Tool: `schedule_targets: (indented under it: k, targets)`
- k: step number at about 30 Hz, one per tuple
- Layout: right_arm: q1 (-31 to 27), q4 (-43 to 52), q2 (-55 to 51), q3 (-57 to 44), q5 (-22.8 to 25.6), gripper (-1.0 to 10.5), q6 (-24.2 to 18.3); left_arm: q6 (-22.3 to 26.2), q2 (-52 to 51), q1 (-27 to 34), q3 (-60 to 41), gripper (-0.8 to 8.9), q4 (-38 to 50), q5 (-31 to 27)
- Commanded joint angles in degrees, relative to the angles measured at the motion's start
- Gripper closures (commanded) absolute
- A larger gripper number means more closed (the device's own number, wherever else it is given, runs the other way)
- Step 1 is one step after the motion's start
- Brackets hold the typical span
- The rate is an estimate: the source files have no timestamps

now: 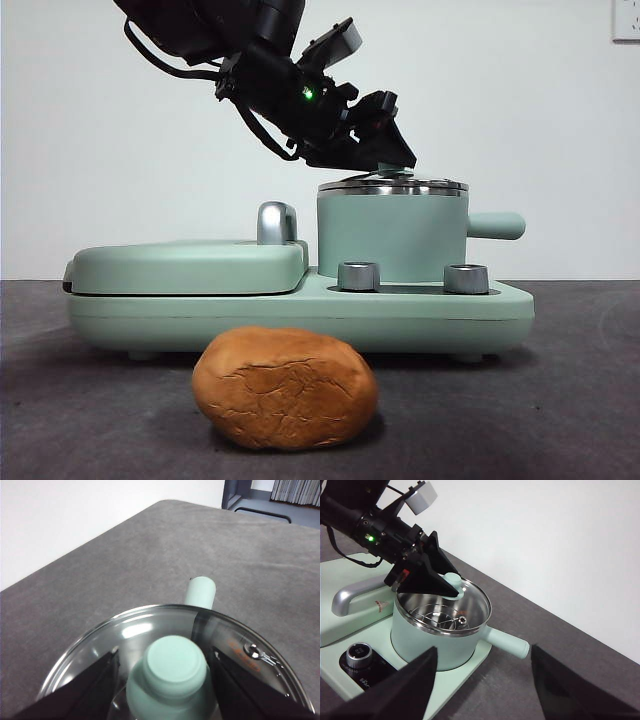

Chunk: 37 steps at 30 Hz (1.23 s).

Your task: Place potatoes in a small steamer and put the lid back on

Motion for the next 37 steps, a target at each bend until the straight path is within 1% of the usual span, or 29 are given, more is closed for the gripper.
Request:
schedule_targets:
  k: [1, 2, 4, 6, 7, 18, 20, 23, 25, 33, 37]
  targets:
    - [0.09, 0.15, 0.22, 0.92, 0.20, 6.5, -0.22, -0.24, 1.68, -0.35, 1.49, 5.38, 0.59, -0.11]
    - [0.09, 0.13, 0.22, 0.92, 0.20, 6.5, -0.22, -0.24, 1.68, -0.35, 1.49, 5.47, 0.61, -0.11]
    - [0.09, 0.02, 0.22, 0.92, 0.20, 6.5, -0.22, -0.24, 1.68, -0.35, 1.49, 6.35, 0.57, -0.13]
    - [0.09, -0.28, 0.22, 0.92, 0.20, 6.5, -0.22, -0.24, 1.68, -0.33, 1.49, 8.16, 0.59, -0.13]
    - [0.09, -0.46, 0.22, 0.92, 0.20, 6.5, -0.22, -0.22, 1.68, -0.33, 1.49, 8.04, 0.63, -0.13]
    - [0.09, -0.76, 0.22, 0.92, 0.20, 6.5, -0.22, 0.48, 1.40, -0.33, 1.60, 8.05, 1.05, -0.76]
    - [0.09, -0.79, 0.22, 0.92, 0.20, 6.5, -0.22, 2.38, 0.90, -0.33, 1.73, 8.05, 1.16, -2.05]
    - [0.09, -0.79, 0.22, 0.92, 0.20, 6.5, -0.22, 5.66, -0.39, -0.35, 1.95, 8.07, 1.66, -2.08]
    - [0.09, -0.79, 0.22, 0.92, 0.20, 6.5, -0.22, 6.34, -1.53, -0.35, 2.12, 8.07, 2.34, -2.05]
    - [0.09, -0.68, 0.22, 0.92, 0.17, 6.5, -0.22, 6.29, -8.24, -0.20, 3.13, 8.07, 2.27, -2.05]
    - [0.09, -0.66, 0.20, 0.92, 0.17, 6.5, -0.22, 6.21, -13.40, -0.20, 3.13, 8.07, 0.28, -2.05]
